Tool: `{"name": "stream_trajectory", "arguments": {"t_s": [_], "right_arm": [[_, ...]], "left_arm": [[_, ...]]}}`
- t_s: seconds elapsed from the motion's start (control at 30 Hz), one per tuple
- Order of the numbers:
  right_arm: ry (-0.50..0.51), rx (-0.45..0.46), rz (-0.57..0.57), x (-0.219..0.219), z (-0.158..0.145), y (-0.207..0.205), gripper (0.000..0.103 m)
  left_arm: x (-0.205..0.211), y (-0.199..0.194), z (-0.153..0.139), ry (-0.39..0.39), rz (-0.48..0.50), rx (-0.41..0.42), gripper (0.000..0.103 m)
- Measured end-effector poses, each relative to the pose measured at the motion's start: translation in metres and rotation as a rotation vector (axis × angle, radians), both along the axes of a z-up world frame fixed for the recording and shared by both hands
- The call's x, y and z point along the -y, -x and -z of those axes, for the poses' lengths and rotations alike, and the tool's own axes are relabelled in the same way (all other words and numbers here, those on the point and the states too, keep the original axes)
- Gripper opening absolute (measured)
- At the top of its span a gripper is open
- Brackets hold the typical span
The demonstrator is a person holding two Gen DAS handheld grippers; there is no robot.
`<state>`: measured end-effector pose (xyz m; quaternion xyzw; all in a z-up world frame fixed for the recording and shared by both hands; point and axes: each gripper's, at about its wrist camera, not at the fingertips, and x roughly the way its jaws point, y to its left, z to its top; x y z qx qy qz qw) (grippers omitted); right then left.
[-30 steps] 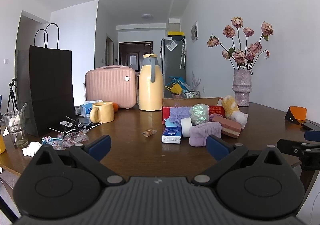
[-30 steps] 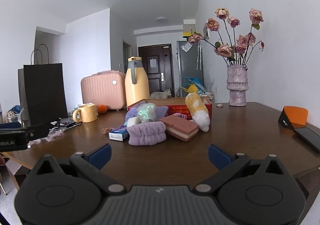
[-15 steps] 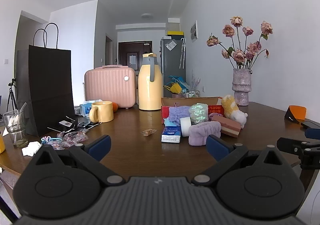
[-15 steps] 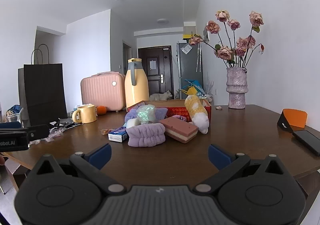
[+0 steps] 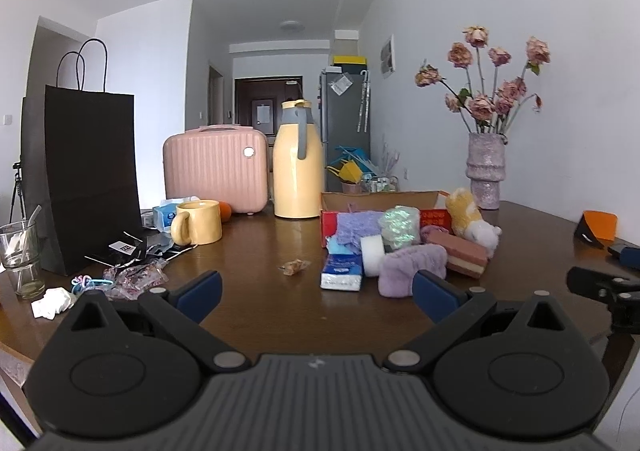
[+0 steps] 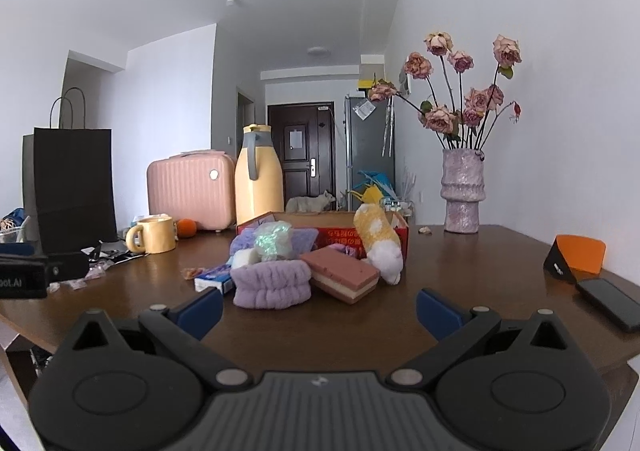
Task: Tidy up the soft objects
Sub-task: 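Close the left gripper on the lavender fuzzy headband while the right gripper grips it too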
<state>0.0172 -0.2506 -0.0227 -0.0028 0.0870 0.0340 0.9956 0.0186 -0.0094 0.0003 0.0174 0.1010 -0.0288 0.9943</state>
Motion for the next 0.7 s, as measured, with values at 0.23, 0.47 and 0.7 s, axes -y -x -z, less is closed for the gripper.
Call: {"name": "stream_trajectory", "arguments": {"t_s": [0.23, 0.47, 0.7], "right_arm": [[-0.015, -0.028, -0.029, 0.008, 0.004, -0.036, 0.103], [-0.052, -0.193, -0.115, 0.0, 0.002, -0.113, 0.096], [-0.153, -0.254, -0.157, 0.0, -0.01, -0.212, 0.067]], "left_arm": [[-0.002, -0.039, 0.005, 0.015, -0.015, -0.066, 0.103], [0.011, -0.114, 0.009, 0.091, 0.085, -0.201, 0.077], [0.032, -0.208, 0.011, 0.223, 0.159, -0.355, 0.044]]}}
